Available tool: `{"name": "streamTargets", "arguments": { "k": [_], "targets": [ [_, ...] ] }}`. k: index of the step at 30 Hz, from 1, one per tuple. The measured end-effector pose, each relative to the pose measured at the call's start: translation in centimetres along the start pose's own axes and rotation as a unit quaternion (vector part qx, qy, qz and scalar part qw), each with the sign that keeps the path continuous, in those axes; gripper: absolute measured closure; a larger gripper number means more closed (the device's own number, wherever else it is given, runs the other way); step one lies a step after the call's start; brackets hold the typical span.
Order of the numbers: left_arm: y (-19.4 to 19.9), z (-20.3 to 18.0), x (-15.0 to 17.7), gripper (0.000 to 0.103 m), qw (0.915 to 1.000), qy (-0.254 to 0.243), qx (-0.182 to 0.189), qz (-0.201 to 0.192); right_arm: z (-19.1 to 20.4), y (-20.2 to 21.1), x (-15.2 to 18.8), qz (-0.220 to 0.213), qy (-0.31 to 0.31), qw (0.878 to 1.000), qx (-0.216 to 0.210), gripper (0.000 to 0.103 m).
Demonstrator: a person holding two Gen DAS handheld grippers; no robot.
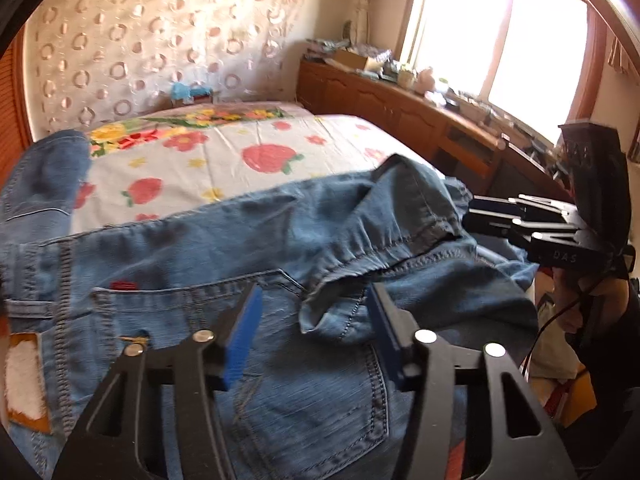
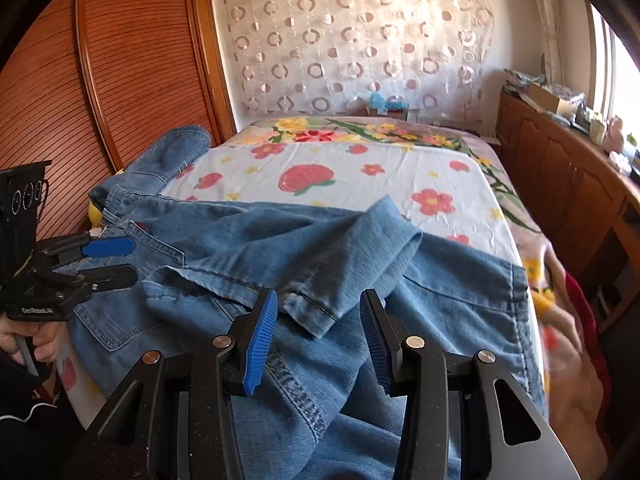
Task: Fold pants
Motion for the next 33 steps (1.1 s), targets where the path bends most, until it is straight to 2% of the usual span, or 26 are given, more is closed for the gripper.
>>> {"name": "streamTargets", "arguments": {
  "k": [5,9,12,13,14,15,25,33],
  "targets": [
    [-2.1,-0.1,0.8,0.064,0.9995,-0.005,-0.002,0.032,0.0,-0.7,-0.1,0.019,-0.018,1.000,-0.012,0.058],
    [-2.7,-0.1,1.3,0.073,0.9992,-0.011,-0.002,0.039,0.1,-1.8,-0.4,0.036,-0.027,0.999,-0.025,0.058],
    [-2.6,-0.1,1.3,0.094,0.9992,-0.015,-0.008,0.036,0.4,-2.6,-1.0,0.044,-0.028,0.998,-0.037,0.059],
    [-2.2,-0.4,1.2,0.097,0.9994,-0.019,-0.004,0.029,0.4,-2.6,-1.2,0.043,-0.026,0.998,-0.039,0.065],
    [-1.8,-0.6,1.1,0.097,0.9995,-0.022,0.003,0.020,0.5,-2.6,-1.5,0.040,-0.023,0.998,-0.044,0.086],
    [-1.2,-1.0,0.9,0.098,0.9996,-0.026,0.006,0.012,0.6,-2.6,-1.7,0.040,-0.018,0.998,-0.049,0.094],
    [6.9,-2.7,-1.1,0.098,0.9971,-0.042,0.002,-0.064,2.2,2.6,-7.9,-0.047,0.014,0.996,-0.072,0.098],
    [13.3,-1.0,-0.4,0.099,0.9938,-0.028,-0.028,-0.104,8.1,6.5,-11.2,-0.109,0.063,0.985,-0.120,0.098]
  ]
}}
Point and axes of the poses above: each gripper's, at about its wrist camera, not at the fingertips, and y roughly against the way its jaws point, z to its left, x to its underside, the point moved 7 cm from there along -y, roughly the way its jaws point, and after that the axes turned 14 degrees about x, right-handed, at the moved point
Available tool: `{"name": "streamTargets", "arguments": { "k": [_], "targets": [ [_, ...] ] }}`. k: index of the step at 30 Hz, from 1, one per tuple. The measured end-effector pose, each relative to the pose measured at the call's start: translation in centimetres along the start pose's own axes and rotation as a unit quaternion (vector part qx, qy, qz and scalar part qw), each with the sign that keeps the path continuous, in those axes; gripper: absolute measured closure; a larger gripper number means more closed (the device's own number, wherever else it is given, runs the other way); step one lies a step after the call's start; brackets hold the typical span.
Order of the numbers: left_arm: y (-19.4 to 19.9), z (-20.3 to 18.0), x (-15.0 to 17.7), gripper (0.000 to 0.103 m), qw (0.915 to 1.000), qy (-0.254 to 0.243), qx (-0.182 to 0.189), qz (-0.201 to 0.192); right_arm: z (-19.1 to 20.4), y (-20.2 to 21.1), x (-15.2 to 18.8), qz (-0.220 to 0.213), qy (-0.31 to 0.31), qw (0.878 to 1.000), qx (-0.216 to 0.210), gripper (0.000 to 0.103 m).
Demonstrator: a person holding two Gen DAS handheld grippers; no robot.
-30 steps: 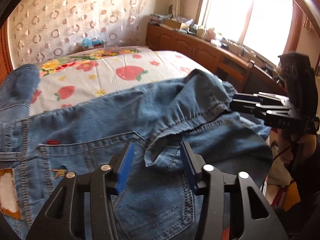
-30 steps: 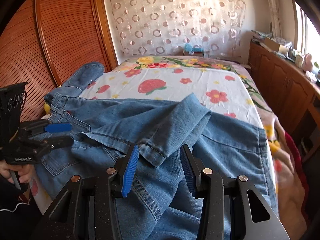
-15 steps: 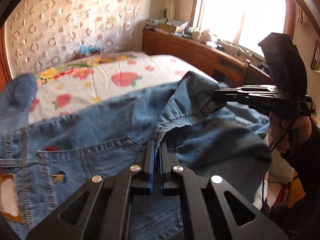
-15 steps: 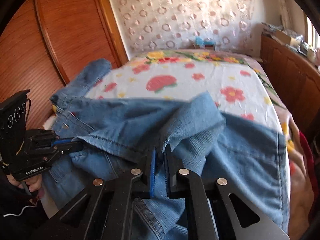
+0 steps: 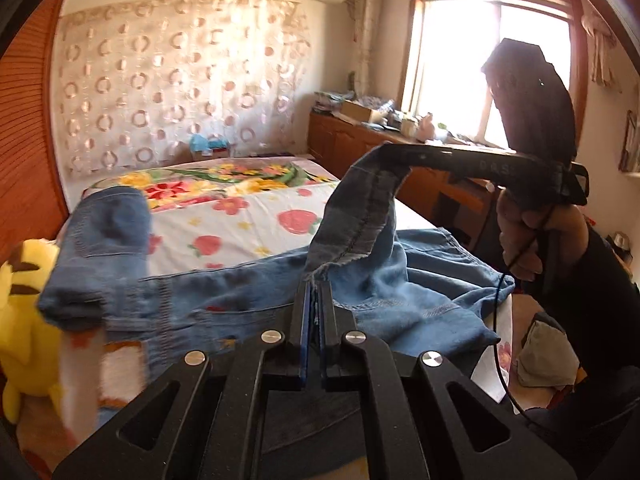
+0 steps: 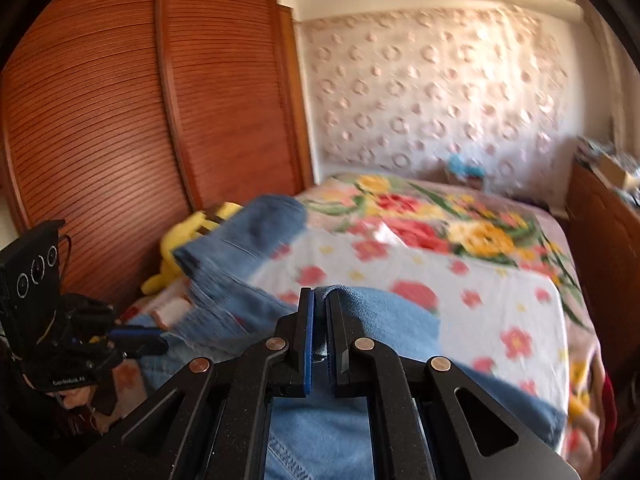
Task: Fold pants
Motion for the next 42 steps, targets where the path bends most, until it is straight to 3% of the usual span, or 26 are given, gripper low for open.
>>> {"name": "streamTargets", "arguments": {
  "k": [6,12,22,31,32,33,34,35,36,42],
  "targets": [
    [3.5,2.4,1.3,0.099,0.9992,0.019,-0.033,-0.012,5.1,-2.2,-2.0,-0.004,0.037,0.998,-0.044,0.099],
    [5.0,5.7,3.6,0.099,0.9966,0.051,-0.065,-0.007,7.7,-6.0,-3.1,0.007,0.064,0.996,-0.066,0.099],
    [4.9,8.8,7.9,0.099,0.9911,0.094,-0.091,0.026,10.1,-12.9,-3.9,0.050,0.102,0.991,-0.067,0.099],
    [4.7,9.3,8.0,0.098,0.9893,0.102,-0.100,0.029,11.5,-16.2,-4.2,0.087,0.110,0.989,-0.054,0.098],
    [4.5,9.3,7.8,0.098,0.9896,0.101,-0.098,0.030,11.4,-16.0,-4.1,0.088,0.106,0.989,-0.055,0.091],
    [4.4,9.3,7.6,0.090,0.9896,0.099,-0.099,0.031,11.3,-16.0,-4.2,0.089,0.104,0.989,-0.053,0.077],
    [4.1,9.2,7.4,0.072,0.9897,0.098,-0.100,0.032,11.4,-16.2,-4.3,0.088,0.101,0.990,-0.052,0.069],
    [4.0,9.1,7.3,0.065,0.9898,0.097,-0.099,0.030,11.2,-15.9,-4.5,0.084,0.098,0.990,-0.052,0.058],
    [3.8,9.1,7.1,0.058,0.9901,0.098,-0.097,0.028,10.7,-15.5,-4.6,0.078,0.094,0.991,-0.051,0.056],
    [2.6,9.1,6.4,0.057,0.9899,0.097,-0.102,0.021,5.2,-11.8,-3.8,0.061,0.075,0.995,-0.017,0.054]
  ]
}}
Point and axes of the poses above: each gripper's, at about its wrist camera, not at the fingertips, and y roughly against the way its jaws point, z to its left, x to its underside, the point moved 7 cm from there along -y, roughly the way its jaws point, and after that the axes turned 14 degrees about x, right-handed, at the moved point
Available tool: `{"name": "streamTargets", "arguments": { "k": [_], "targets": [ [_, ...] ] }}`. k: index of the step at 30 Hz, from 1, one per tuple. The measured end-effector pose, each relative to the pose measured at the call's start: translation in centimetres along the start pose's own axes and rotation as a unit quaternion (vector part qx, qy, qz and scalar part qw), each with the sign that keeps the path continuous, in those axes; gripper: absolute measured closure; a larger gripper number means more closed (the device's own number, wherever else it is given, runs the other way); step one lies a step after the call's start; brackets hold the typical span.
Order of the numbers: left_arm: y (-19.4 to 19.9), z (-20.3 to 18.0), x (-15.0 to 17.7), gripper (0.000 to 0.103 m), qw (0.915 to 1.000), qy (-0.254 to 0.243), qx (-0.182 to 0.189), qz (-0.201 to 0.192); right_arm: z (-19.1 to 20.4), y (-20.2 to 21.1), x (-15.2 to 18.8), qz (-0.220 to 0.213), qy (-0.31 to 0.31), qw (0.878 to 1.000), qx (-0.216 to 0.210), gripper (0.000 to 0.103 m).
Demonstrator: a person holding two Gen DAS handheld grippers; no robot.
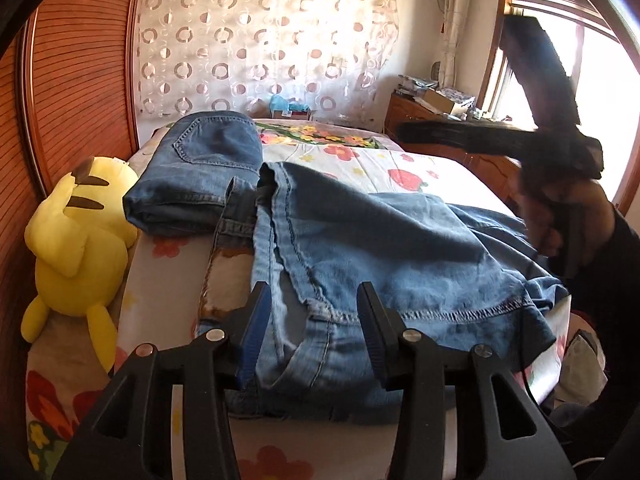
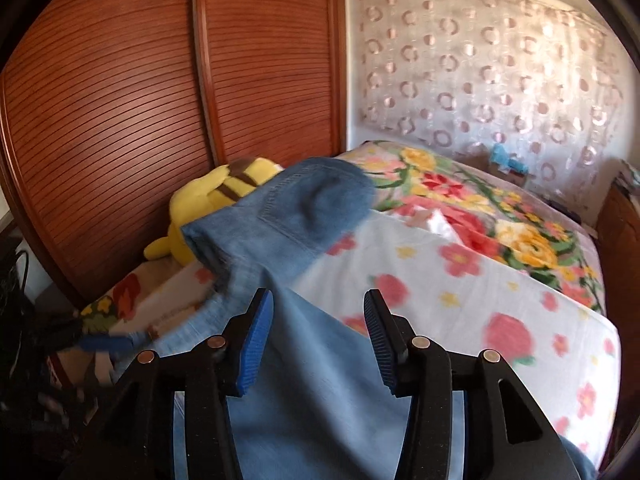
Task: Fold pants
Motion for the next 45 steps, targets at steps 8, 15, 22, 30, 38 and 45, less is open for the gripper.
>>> {"name": "streamTargets", "arguments": {
  "k": [8,15,22,30,38,45],
  "targets": [
    [-2.8,-0.8,0.3,0.059,0.9995,-0.010,0.004,0.028,-8.0,6.2,3.7,-0.001,-0.016,0.997,0.075,0.054],
    [-4.9,0.4,2.2,0.059,0.9974,0.004,-0.020,0.069,-11.5,10.9,5.2,-0.004,-0.035,0.993,0.111,0.049],
    [-5.0,0.5,2.5,0.059,0.9970,0.005,-0.022,0.073,-12.2,13.2,5.0,-0.006,-0.042,0.990,0.132,0.048],
    [-2.0,-0.8,1.7,0.096,0.9995,-0.008,-0.003,0.031,-9.8,9.6,9.5,0.029,-0.065,0.993,0.097,0.046],
    [2.3,0.2,1.4,0.096,0.9999,-0.002,-0.016,0.006,-5.7,6.3,12.6,0.060,-0.092,0.993,0.034,0.046],
    [0.4,1.4,3.2,0.094,0.9988,0.023,-0.017,0.039,-5.2,3.3,12.0,0.080,-0.100,0.992,0.021,0.046]
  ]
}}
Point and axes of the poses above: each gripper's, at about its wrist camera, not at the fingertips, and y roughly against the way its jaws point, z to its left, x to its underside, the point moved 7 cm from there along -y, roughly the way its jaws point, and after that the axes turned 14 degrees about x, right-handed, at the moved point
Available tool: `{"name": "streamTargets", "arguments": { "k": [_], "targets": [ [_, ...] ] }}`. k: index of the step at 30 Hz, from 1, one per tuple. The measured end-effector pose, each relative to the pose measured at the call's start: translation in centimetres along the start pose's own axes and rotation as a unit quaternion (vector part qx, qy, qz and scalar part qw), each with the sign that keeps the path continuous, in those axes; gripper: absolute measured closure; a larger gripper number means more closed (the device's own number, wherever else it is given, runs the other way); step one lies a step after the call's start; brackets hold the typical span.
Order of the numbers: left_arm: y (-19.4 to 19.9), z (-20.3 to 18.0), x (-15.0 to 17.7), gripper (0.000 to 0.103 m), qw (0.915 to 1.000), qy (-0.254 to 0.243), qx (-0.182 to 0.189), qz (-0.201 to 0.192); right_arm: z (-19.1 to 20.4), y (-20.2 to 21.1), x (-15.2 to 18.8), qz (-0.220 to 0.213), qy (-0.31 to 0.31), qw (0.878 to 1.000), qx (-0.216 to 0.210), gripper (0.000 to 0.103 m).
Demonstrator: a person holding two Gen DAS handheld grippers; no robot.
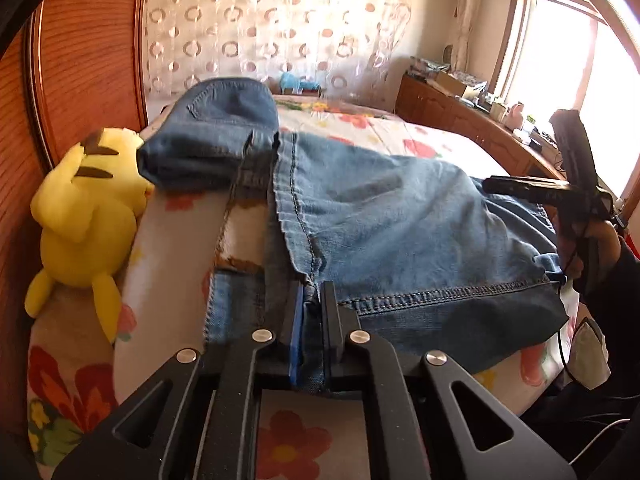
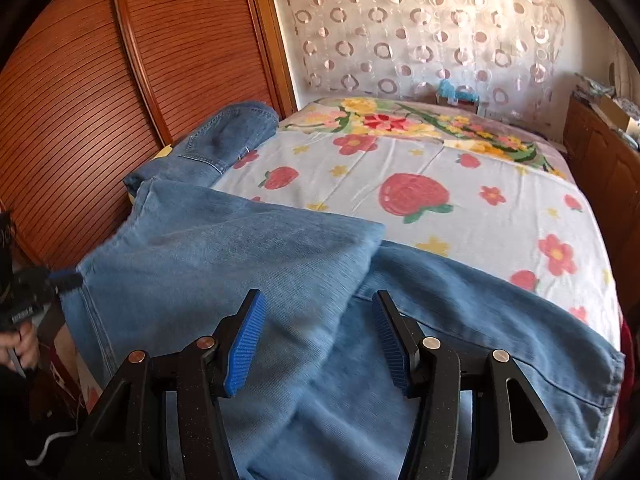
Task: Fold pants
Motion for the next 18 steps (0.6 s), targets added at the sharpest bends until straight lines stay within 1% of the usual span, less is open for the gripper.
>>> {"name": "streamTargets", "arguments": {
  "k": [2,4,5,6,7,11,12,13,14,15,16,17,18],
  "targets": [
    [-0.3,0.0,-0.1,0.087,1.0000,0.000,-0.003,0.001,0.0,-1.0,-0.2,0.011,-0.006,1.000,0.003,0.046],
    [-0.4,-0.1,-0.1,0.074,1.0000,-0.003,-0.001,0.000,-0.3,-2.2,-0.8,0.022,-0.014,1.000,0.006,0.046],
    [-0.5,-0.1,-0.2,0.069,1.0000,-0.003,-0.001,0.000,-0.4,-2.5,-1.0,0.024,-0.018,1.000,0.007,0.046],
    [-0.6,0.0,-0.2,0.060,1.0000,-0.003,-0.001,-0.001,-0.6,-2.8,-1.3,0.027,-0.023,0.999,0.005,0.046],
    [-0.7,-0.1,-0.3,0.059,1.0000,-0.003,0.000,-0.003,-0.5,-3.0,-1.7,0.028,-0.028,0.999,0.003,0.046],
    [-1.0,0.1,-0.4,0.058,1.0000,0.000,0.001,-0.001,-0.7,-4.9,-3.0,0.041,-0.039,0.998,0.005,0.046],
    [-1.0,0.2,-0.5,0.058,1.0000,0.001,0.000,-0.004,-0.5,-5.0,-2.9,0.047,-0.040,0.998,0.006,0.052],
    [-0.9,0.2,-0.6,0.058,1.0000,0.001,-0.003,-0.006,-0.4,-5.4,-3.1,0.051,-0.038,0.998,0.008,0.066],
    [-0.8,0.2,-0.6,0.058,0.9999,0.001,-0.006,-0.008,-0.2,-6.0,-3.5,0.052,-0.035,0.998,0.011,0.071],
    [-0.7,0.3,-0.6,0.058,0.9999,0.000,-0.008,-0.010,-0.1,-6.1,-3.7,0.049,-0.031,0.998,0.014,0.086],
    [-0.6,0.3,-0.7,0.058,0.9999,-0.001,-0.010,-0.012,0.2,-6.0,-4.0,0.042,-0.026,0.999,0.013,0.095],
    [-0.4,0.3,-0.8,0.058,0.9998,-0.002,-0.013,-0.016,0.7,-5.4,-4.4,0.029,-0.021,0.999,0.009,0.096],
    [-0.2,0.3,-0.9,0.058,0.9996,-0.003,-0.017,-0.021,0.8,-4.8,-5.0,0.006,-0.019,1.000,0.010,0.098]
  ]
}}
Point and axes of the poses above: each gripper's, at about its wrist camera, not at the fingertips, and y roughly against the way its jaws point, z to its left, x to its underside, the point moved 7 cm from there along -y, roughly the way its jaws point, and after that the axes turned 14 degrees about x, right-handed, at the moved point
